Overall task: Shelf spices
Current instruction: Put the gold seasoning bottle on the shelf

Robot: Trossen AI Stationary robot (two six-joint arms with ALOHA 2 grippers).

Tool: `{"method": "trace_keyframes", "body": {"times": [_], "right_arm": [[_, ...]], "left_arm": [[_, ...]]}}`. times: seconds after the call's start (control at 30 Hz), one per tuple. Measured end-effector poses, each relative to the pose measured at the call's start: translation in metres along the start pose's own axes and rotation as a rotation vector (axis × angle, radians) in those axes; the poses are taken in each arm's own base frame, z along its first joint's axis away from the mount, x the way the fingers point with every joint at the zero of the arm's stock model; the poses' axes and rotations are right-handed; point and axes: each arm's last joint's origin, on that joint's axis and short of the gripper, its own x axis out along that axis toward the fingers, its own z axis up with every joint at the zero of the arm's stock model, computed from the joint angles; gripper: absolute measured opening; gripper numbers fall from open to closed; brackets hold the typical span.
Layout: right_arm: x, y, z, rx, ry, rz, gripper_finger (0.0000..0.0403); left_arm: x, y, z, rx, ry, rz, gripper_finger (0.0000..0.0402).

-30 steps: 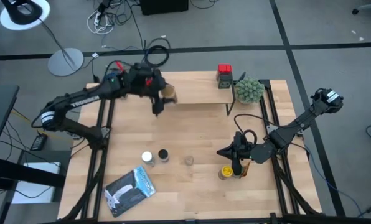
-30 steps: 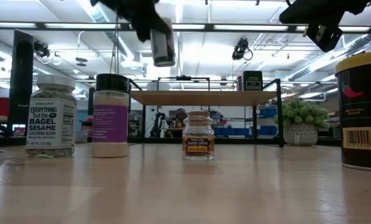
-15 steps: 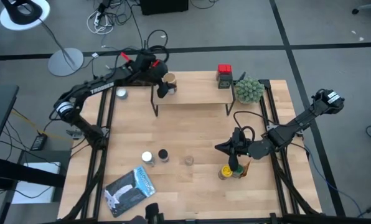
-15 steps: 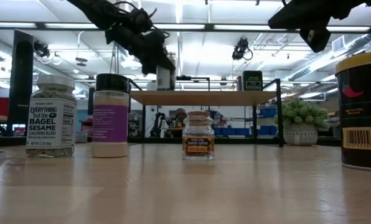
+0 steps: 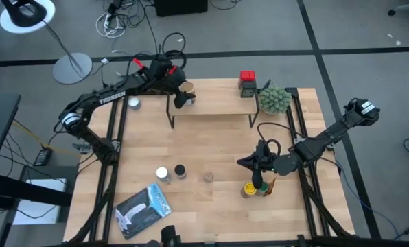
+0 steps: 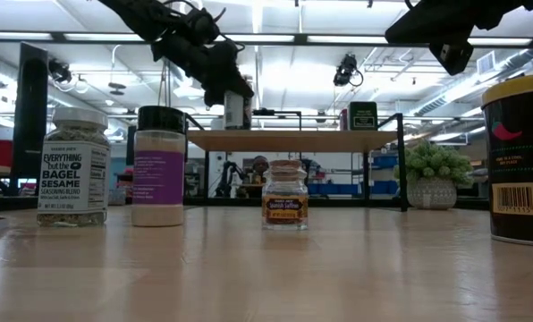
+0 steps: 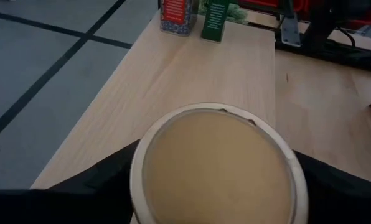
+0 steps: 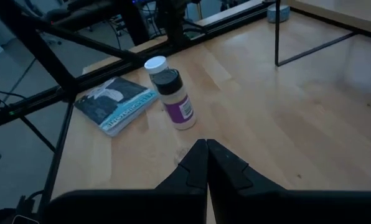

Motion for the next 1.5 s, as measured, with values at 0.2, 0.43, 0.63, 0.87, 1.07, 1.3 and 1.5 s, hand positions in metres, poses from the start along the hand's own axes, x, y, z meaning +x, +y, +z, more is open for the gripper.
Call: {"method": "trace_keyframes", "body": {"times": [0.2,0.43,0.63,0.87,1.07,1.3,1.5], "right_arm": [[0.000,0.000,0.000,-0.001,0.001,0.001,0.0004],[0.000,0.000,0.000,-0.001,0.002,0.001,0.0003],[0.000,0.000,0.000,-0.002,0.002,0.001,0.0005],[0.000,0.000,0.000,-0.021,0.002,0.000,0.0003],[0.000,-0.001,0.000,-0.027,0.000,-0.005,0.0002],[0.001,-0.002,0.001,-0.028,-0.006,-0.013,0.0004],[0.008,-0.010,0.010,-0.021,-0.045,-0.053,0.0002]], "left_arm": [[-0.001,0.000,0.001,0.000,0.002,0.000,0.0334],[-0.012,-0.001,0.023,0.042,-0.040,0.018,0.0337],[-0.026,-0.003,0.043,0.051,-0.041,0.036,0.0337],[-0.047,-0.014,0.055,-0.008,0.002,0.054,0.0335],[-0.069,-0.049,0.047,0.073,-0.065,0.117,0.0286],[-0.111,-0.100,0.008,0.118,-0.264,0.034,0.0162],[-0.128,-0.132,-0.040,0.113,-0.375,-0.099,0.0074]]}}
